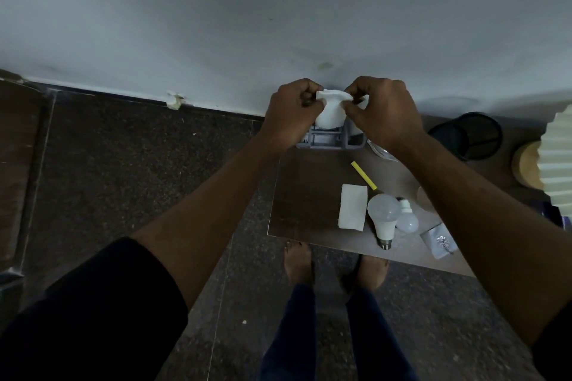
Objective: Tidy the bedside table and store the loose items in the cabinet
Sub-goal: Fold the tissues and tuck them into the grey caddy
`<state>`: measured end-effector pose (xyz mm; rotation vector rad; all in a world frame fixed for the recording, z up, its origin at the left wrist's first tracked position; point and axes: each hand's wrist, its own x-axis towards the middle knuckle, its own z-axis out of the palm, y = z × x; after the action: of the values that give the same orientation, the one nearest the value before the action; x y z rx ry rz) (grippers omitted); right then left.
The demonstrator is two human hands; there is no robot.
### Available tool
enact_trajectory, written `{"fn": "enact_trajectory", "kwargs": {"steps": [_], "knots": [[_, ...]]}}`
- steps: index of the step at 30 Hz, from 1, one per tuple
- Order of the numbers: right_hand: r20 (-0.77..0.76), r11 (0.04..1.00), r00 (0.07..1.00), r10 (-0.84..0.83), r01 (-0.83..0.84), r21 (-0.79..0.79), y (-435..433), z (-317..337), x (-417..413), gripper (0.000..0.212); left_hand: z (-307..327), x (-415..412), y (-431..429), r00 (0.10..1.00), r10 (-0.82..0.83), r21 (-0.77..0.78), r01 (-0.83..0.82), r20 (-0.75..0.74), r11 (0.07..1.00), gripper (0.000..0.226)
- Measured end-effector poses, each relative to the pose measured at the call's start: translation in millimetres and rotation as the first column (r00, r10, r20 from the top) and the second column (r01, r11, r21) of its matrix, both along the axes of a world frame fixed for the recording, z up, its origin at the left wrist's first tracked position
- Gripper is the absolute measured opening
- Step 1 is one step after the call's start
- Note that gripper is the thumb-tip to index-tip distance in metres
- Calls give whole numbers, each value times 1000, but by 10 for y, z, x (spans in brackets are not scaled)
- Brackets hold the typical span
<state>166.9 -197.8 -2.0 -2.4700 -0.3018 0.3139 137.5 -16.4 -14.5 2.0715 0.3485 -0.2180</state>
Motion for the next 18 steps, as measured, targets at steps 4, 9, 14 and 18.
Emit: {"fn": "enact_trajectory", "kwargs": {"steps": [4,9,14,18], "knots": [[-28,999,999,31,-32,-35,23,-73,-26,17,-78,-23,-5,999,-51,92,51,0,994,22],[-60,998,997,40,-42,-49,45,-104,-34,17,-138,-44,-14,995,-96,162,91,27,983,20],[-62,995,996,70,-74,-68,56,-122,-45,14,-185,-63,-20,990,-134,204,123,41,971,17],[-59,993,995,81,-85,-78,56,-143,-49,13,-212,-77,-7,987,-154,248,138,47,959,18]]}}
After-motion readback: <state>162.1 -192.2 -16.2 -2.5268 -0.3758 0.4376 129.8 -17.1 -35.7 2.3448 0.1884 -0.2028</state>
